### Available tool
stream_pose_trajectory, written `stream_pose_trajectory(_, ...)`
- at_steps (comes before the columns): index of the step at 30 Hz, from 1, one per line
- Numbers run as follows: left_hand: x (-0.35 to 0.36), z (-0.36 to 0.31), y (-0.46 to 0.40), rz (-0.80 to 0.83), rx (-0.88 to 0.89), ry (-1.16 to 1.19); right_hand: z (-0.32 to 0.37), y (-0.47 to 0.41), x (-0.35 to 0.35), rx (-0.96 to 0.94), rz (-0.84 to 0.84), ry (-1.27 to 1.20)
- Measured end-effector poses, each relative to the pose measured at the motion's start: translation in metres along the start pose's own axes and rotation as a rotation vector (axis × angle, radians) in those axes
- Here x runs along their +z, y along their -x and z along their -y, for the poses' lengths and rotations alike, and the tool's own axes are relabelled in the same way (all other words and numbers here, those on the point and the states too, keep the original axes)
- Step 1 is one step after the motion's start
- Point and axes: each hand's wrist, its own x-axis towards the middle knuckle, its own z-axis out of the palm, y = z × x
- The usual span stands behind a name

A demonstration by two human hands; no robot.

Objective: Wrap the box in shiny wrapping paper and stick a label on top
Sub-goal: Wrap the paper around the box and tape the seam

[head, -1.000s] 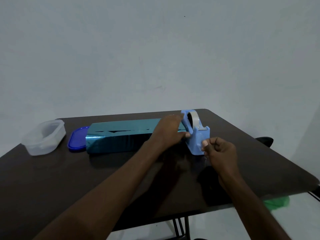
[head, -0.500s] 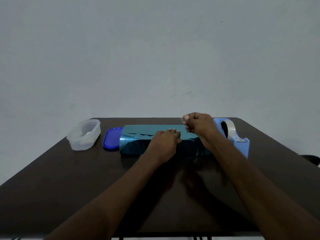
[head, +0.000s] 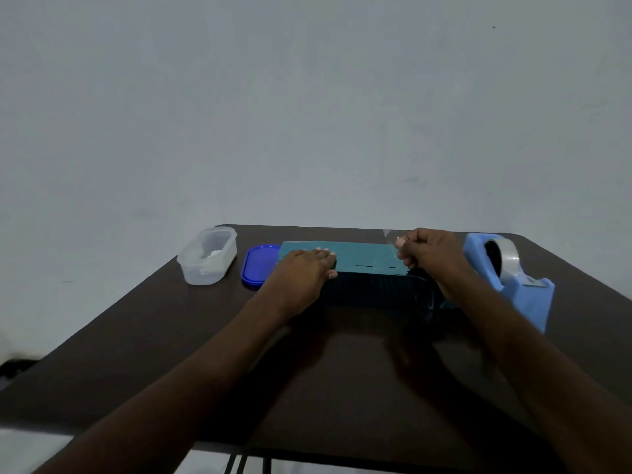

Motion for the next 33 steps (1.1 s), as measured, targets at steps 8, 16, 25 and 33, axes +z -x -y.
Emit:
stream_pose_trajectory(8,0.008,0.006,0.003,-0.014,-0.043,0.028,0.011,-0.013,0.012,-0.078,0.074,0.206)
stream_pose_trajectory(16,0.006,0.006,0.001,-0.008,-0.052,0.040,0.045,-0.042,0.041,-0.066,0.486,0.525)
stream_pose_trajectory(25,0.006,0.005,0.001,-0.033,-0.044,0.053,0.042,-0.060,0.067,-0.055,0.573,0.799)
stream_pose_trajectory(33,0.007,0.007,0.002,-0.026,-0.038,0.066,0.036,-0.044,0.070,-0.122,0.301,1.156)
